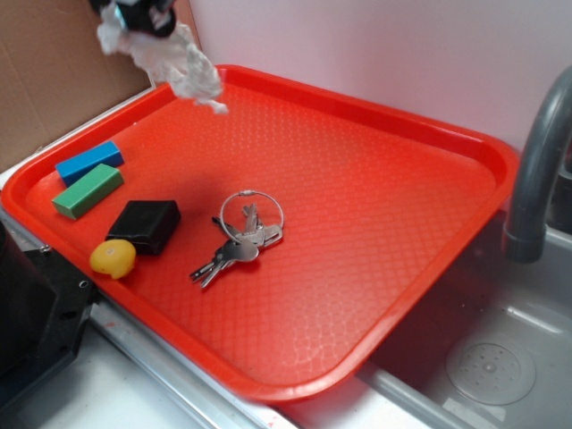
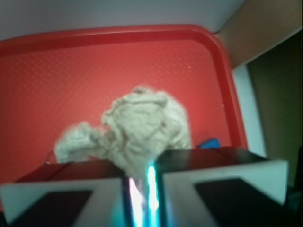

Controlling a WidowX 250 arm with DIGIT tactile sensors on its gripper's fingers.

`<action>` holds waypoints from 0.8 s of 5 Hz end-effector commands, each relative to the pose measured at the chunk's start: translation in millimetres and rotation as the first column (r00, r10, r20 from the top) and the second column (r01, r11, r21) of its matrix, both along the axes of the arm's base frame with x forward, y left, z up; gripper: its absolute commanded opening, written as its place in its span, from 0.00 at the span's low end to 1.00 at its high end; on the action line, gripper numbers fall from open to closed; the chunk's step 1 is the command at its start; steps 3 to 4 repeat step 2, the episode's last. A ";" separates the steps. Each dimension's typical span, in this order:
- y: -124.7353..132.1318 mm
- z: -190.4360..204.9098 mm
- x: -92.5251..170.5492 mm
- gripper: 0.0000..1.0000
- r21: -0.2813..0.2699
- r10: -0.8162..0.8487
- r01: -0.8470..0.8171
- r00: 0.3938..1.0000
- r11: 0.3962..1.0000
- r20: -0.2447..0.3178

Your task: Grab the white paper.

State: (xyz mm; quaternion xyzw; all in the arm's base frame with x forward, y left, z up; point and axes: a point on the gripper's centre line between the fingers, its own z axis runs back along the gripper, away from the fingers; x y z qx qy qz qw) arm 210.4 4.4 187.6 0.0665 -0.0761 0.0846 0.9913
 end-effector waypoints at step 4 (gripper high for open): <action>-7.3 73.0 25.7 0.00 -0.089 0.032 -0.024 0.995 0.996 0.090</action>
